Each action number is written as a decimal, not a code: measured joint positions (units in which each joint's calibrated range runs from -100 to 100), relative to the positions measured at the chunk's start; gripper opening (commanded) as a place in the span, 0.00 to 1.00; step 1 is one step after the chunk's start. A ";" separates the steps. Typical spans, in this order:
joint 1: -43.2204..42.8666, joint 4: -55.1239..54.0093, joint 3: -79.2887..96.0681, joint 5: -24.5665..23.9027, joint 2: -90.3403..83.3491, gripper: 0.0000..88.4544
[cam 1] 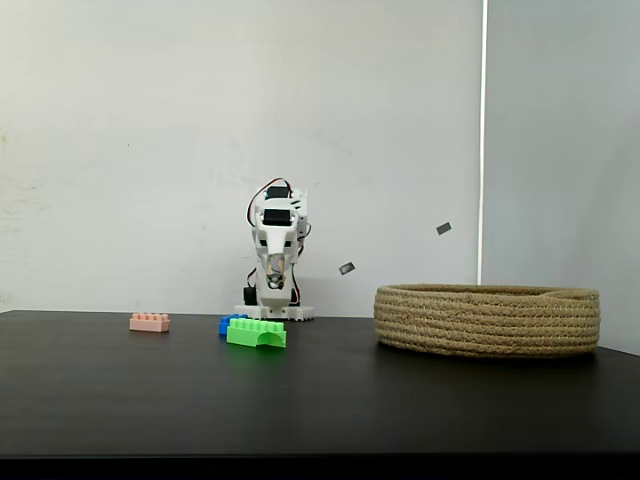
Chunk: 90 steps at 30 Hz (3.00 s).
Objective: Place the lego blocks in the tray
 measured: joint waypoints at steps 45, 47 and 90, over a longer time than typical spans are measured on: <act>-4.80 -1.30 -0.53 3.47 3.05 0.00; -4.23 -2.35 -3.54 3.91 7.63 0.00; 17.43 17.54 -60.98 38.73 80.83 0.37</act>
